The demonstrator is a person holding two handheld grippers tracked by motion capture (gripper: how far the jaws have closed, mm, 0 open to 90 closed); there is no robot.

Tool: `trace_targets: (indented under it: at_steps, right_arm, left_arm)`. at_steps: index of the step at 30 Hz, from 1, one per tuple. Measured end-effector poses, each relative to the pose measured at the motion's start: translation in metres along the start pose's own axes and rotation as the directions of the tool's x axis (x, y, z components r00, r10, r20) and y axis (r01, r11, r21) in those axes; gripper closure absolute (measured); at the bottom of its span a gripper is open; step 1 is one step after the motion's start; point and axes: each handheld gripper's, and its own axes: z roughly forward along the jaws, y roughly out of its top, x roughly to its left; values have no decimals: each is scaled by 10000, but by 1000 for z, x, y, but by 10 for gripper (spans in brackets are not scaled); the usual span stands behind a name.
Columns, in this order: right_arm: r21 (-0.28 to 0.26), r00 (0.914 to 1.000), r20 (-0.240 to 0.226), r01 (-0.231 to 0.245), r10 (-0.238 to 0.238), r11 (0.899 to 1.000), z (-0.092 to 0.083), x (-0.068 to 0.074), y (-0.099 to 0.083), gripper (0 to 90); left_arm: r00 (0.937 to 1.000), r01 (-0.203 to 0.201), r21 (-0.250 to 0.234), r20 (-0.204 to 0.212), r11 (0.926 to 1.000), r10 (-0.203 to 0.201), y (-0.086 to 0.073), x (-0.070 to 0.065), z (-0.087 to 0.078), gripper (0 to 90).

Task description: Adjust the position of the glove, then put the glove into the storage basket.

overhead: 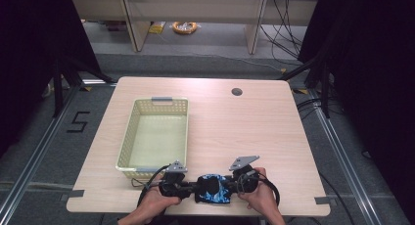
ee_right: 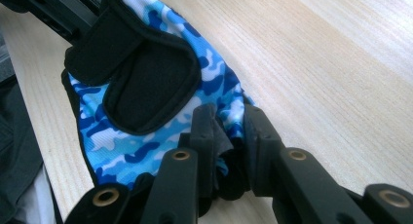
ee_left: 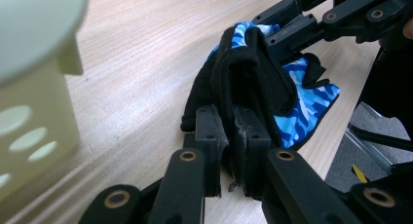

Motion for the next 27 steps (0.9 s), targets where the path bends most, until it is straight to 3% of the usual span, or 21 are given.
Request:
trace_targets:
  at_steps: [3, 4, 14, 15, 17, 27]
  right_arm:
    - [-153, 9999, 82, 138, -137, 9998, -1, -1, 0, 775]
    - [-169, 9997, 223, -14, 18, 9999, -2, 0, -1, 777]
    - [-489, 9990, 260, 375, -363, 9981, -9, 4, 0, 801]
    - [-239, 9999, 92, 147, -145, 9996, -13, 6, 1, 808]
    - [-592, 9994, 205, 301, -289, 9978, -14, 6, 1, 822]
    - [-846, 9993, 74, 362, -357, 9958, -29, 14, 10, 836]
  left_arm:
    - [10000, -89, -103, 39, 9999, 90, 1, -2, -1, 819]
    - [9999, -122, -89, 19, 9999, 123, 1, -2, -1, 818]
    - [9997, -195, -292, 129, 9994, 198, 3, -6, -8, 821]
    - [9993, -347, -278, 144, 9990, 351, 3, -5, -10, 821]
    - [9993, -340, -354, 157, 9988, 346, 4, -6, -12, 822]
    - [9974, -656, -768, 234, 9949, 676, 8, -11, -29, 824]
